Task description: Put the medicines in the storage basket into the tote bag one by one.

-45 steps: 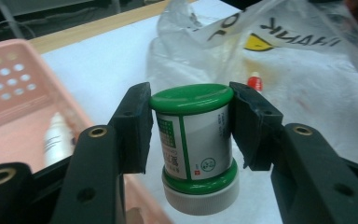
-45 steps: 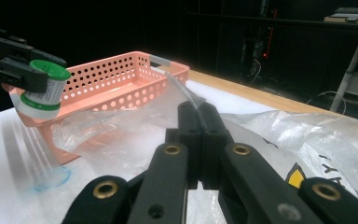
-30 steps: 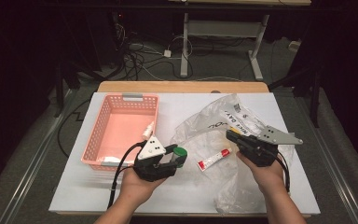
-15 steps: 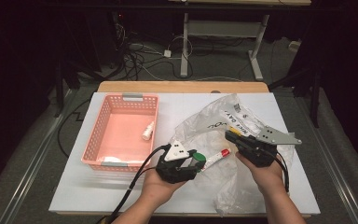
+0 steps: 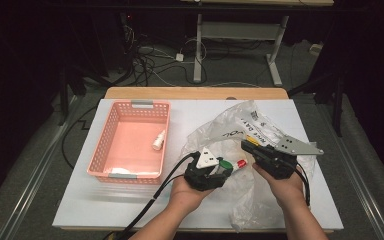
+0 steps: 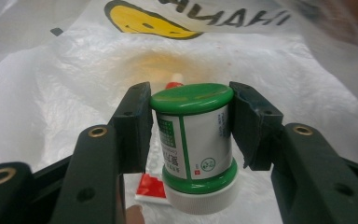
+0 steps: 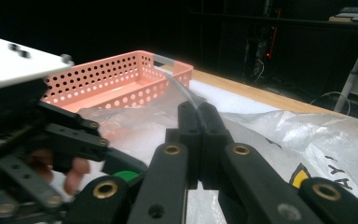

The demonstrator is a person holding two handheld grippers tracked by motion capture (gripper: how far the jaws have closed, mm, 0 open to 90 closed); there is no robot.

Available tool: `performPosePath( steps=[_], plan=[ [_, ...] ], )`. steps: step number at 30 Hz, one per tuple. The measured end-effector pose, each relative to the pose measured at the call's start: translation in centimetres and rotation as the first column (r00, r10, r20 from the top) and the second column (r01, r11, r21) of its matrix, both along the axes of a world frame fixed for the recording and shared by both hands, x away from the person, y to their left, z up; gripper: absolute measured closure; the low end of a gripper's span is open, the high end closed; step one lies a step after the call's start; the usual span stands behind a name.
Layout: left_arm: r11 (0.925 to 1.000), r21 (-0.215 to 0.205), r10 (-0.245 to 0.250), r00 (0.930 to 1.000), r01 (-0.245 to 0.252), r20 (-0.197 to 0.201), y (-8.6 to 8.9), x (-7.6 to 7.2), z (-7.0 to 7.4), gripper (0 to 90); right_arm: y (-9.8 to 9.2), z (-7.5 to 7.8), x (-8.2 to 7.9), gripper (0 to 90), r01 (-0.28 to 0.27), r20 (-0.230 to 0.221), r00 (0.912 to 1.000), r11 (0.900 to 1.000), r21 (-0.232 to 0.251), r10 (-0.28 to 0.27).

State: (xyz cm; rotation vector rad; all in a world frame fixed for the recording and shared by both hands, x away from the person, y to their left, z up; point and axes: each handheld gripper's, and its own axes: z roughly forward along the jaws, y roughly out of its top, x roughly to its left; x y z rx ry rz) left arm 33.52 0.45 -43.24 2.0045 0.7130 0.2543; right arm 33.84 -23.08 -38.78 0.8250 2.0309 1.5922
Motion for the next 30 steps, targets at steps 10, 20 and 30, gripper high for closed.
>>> performPosePath(
  steps=[10,20,30],
  plan=[
    [0.9986,0.031,0.041,0.9981,-0.042,0.046,-1.7,2.1,-1.1,50.7,0.0,0.1,0.0,90.0,0.001,0.0,1.0,1.0,0.005,-0.001],
    [0.9959,0.027,0.084,0.9941,-0.086,0.068,-2.6,4.1,-1.7,50.7,-0.3,0.0,0.2,90.0,0.005,0.0,1.0,1.0,0.008,-0.005],
    [0.9916,0.031,0.123,0.9896,-0.126,0.074,-3.1,6.0,-3.0,50.6,-0.2,-0.2,0.4,90.0,0.007,-0.01,0.9999,1.0,0.011,-0.007]
  ],
)
